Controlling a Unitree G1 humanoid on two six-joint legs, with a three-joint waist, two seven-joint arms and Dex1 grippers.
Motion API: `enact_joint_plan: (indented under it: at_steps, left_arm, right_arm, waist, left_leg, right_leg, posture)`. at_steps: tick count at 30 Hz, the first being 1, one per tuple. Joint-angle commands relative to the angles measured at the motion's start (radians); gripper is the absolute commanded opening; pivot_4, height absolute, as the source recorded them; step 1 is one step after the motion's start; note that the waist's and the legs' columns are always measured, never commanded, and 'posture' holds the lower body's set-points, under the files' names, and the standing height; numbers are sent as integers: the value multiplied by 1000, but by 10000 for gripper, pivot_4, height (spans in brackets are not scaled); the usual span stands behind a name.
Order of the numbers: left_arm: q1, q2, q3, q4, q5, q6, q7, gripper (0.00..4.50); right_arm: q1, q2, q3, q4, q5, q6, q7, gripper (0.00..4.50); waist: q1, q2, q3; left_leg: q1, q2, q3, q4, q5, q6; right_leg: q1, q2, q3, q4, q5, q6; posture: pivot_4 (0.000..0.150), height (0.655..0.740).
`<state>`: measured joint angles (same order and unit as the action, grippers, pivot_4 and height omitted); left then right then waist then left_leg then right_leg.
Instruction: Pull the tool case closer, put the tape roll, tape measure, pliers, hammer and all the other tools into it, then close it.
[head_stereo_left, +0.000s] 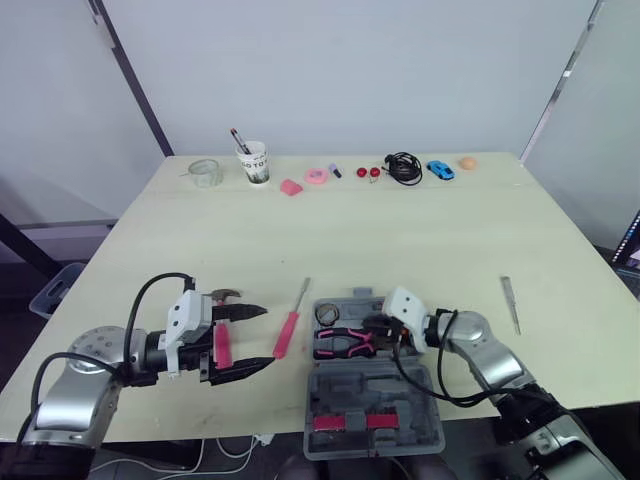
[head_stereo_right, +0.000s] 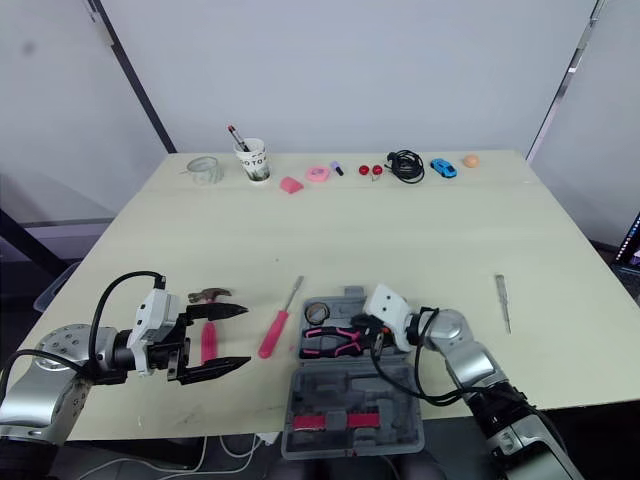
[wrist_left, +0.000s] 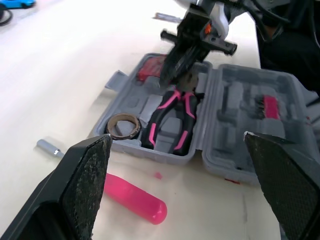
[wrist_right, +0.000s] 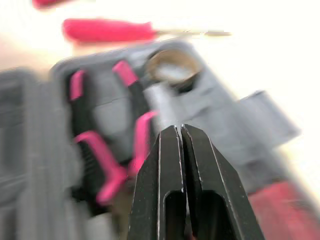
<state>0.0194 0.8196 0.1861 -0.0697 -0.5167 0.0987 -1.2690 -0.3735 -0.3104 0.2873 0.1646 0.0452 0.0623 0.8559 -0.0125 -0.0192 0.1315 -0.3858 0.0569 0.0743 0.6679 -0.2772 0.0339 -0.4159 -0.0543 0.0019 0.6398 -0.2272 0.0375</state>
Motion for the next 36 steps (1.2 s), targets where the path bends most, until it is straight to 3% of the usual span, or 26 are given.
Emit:
enact_joint_plan:
  at_steps: [1,7,8,10,14,17,19,20,24,36]
  left_arm:
    - [27,-24,76,-49,-28,24,89,45000]
    - [129,-102,169,-76,-24,27,229,45000]
    - [154,-114,189,-88,-29,32,252,45000]
    - [197,-144,226,-107,-35,31,299,45000]
    - [278,-189,266,-127,-17,13,353,45000]
    - [372,-235,290,-151,-8,0,385,45000]
    - [421,-257,301,-166,-7,-4,402,45000]
    - [453,-270,312,-169,1,-14,412,45000]
    - [587,-296,357,-204,10,-40,407,45000]
    - [626,-281,399,-185,-29,-34,352,45000]
  right_arm:
    - [66,-15,-96,-125,87,-33,-20,1197]
    - [263,-78,-249,-261,209,-34,-28,1197]
    - [301,-85,-288,-282,226,-28,-48,3443]
    - [372,-102,-356,-314,247,-25,-81,8462]
    - [472,-127,-455,-359,288,-22,-115,23920]
    - [570,-137,-546,-385,334,-16,-130,31522]
    - [622,-139,-587,-396,354,-16,-136,42040]
    - [661,-135,-614,-393,365,-25,-137,44429]
    - [812,-94,-722,-391,397,-52,-171,44429]
    - [931,-76,-784,-351,429,-76,-160,44429]
  waist:
    - [-1,0,0]
    - [1,-2,3]
    - [1,-2,4]
    - [0,-2,4]
    - [1,-2,5]
    - [2,-2,5]
    - [2,-4,5]
    - [2,-4,6]
    - [6,-6,5]
    - [1,0,10]
  left_leg:
    - [0,0,0,-1,0,0]
    - [0,1,0,-1,0,0]
    - [1,1,0,-1,0,0]
    - [1,1,0,-1,0,0]
    - [2,1,0,-2,0,0]
    - [2,1,0,-2,0,0]
    - [2,0,0,-5,-1,0]
    - [1,0,0,-6,-1,0]
    - [1,0,-1,-8,-1,0]
    - [2,1,-1,-10,-4,-5]
  right_leg:
    - [0,0,0,-1,0,0]
    - [2,-2,0,-4,0,0]
    - [2,-2,-1,-4,0,0]
    - [3,-3,-1,-4,0,1]
    - [3,-4,-1,-4,0,1]
    - [3,-5,-2,-4,0,1]
    - [3,-7,-2,-8,0,1]
    - [3,-7,-2,-10,0,1]
    - [3,-13,-4,-13,-1,2]
    - [1,-25,-19,-14,-3,6]
  posture:
    - [1500,7400]
    - [1500,7400]
    - [1500,7400]
    - [1500,7400]
    - [1500,7400]
    - [1500,7400]
    - [1500,7400]
    - [1500,7400]
    - [1500,7400]
    - [1500,7400]
